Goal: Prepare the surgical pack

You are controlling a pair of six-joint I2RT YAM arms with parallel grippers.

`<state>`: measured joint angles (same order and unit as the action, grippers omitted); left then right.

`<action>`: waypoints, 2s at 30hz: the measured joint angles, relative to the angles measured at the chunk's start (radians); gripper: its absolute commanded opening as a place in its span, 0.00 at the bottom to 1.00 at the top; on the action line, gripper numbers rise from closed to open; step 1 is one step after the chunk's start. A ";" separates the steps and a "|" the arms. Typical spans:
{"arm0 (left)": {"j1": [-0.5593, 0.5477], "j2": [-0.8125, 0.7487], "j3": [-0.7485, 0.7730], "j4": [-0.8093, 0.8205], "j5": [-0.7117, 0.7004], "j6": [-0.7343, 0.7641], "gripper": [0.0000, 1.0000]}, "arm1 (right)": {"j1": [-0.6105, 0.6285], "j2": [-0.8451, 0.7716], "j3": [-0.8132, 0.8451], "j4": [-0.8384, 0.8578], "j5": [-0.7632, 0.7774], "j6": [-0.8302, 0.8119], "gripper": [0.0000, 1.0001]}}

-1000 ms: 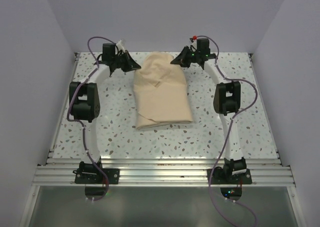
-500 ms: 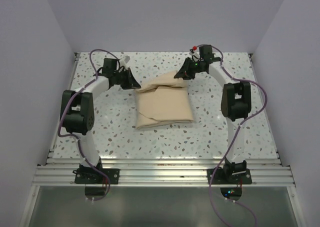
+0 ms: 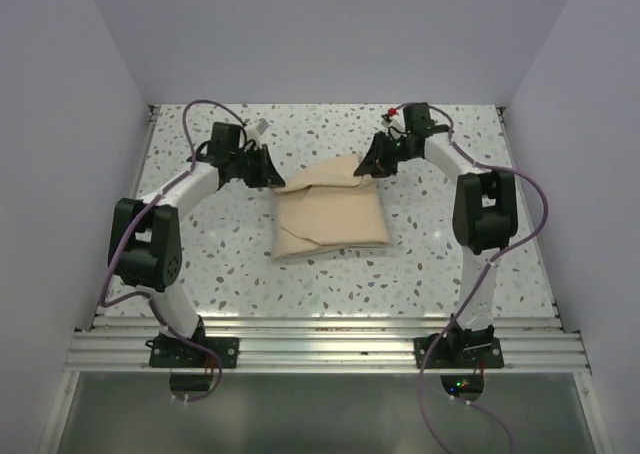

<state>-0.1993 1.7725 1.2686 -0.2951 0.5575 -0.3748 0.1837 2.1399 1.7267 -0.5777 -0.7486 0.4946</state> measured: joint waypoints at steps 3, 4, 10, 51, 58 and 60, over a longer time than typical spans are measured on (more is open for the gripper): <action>-0.004 -0.007 -0.041 -0.005 -0.003 0.003 0.00 | 0.000 -0.037 -0.071 -0.007 -0.003 -0.028 0.27; -0.006 -0.007 -0.060 -0.007 -0.003 0.005 0.00 | 0.000 -0.042 -0.090 -0.010 -0.005 -0.037 0.28; -0.014 -0.009 -0.146 -0.008 0.029 0.029 0.18 | 0.000 -0.067 -0.202 -0.012 -0.032 -0.082 0.35; -0.047 -0.402 -0.405 -0.173 0.165 0.137 0.33 | -0.016 -0.723 -0.787 -0.276 0.126 -0.185 0.46; -0.061 -0.426 -0.375 -0.174 0.152 0.133 0.38 | -0.145 -0.731 -0.660 -0.327 0.245 -0.102 0.77; -0.061 -0.404 -0.339 -0.172 0.147 0.132 0.39 | -0.174 -0.725 -0.649 -0.327 0.229 -0.087 0.83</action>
<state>-0.2607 1.3685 0.9298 -0.4667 0.7044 -0.2428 0.0101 1.4147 1.0779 -0.9043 -0.5198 0.4080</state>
